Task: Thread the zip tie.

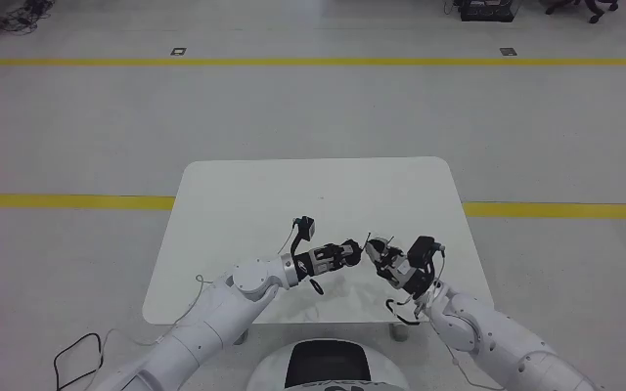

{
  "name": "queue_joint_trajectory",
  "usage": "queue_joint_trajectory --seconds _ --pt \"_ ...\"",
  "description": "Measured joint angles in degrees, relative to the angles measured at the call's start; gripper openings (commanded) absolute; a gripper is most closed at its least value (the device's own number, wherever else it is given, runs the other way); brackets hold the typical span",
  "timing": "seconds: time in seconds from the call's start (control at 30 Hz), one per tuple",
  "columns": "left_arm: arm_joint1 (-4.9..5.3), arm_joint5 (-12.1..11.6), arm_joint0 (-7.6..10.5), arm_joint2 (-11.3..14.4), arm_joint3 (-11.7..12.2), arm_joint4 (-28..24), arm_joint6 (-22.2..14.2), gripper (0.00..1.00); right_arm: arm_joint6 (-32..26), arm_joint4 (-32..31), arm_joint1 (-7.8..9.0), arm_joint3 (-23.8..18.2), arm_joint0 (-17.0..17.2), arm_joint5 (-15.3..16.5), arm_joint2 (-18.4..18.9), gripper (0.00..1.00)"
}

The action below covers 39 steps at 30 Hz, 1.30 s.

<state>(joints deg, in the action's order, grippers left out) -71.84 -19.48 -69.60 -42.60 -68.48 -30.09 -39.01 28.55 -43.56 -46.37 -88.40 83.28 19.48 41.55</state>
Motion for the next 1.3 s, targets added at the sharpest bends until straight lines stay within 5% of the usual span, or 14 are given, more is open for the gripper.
queue_joint_trajectory --seconds 0.5,1.3 --pt "0.06 0.0 -0.4 -2.1 1.1 -2.6 -1.4 0.0 5.5 0.3 2.68 0.4 0.0 0.0 -0.9 1.0" --pt "-0.16 0.0 -0.24 -1.9 2.0 -3.0 -1.6 0.0 5.8 0.2 2.71 0.5 -0.1 0.0 -1.4 1.0"
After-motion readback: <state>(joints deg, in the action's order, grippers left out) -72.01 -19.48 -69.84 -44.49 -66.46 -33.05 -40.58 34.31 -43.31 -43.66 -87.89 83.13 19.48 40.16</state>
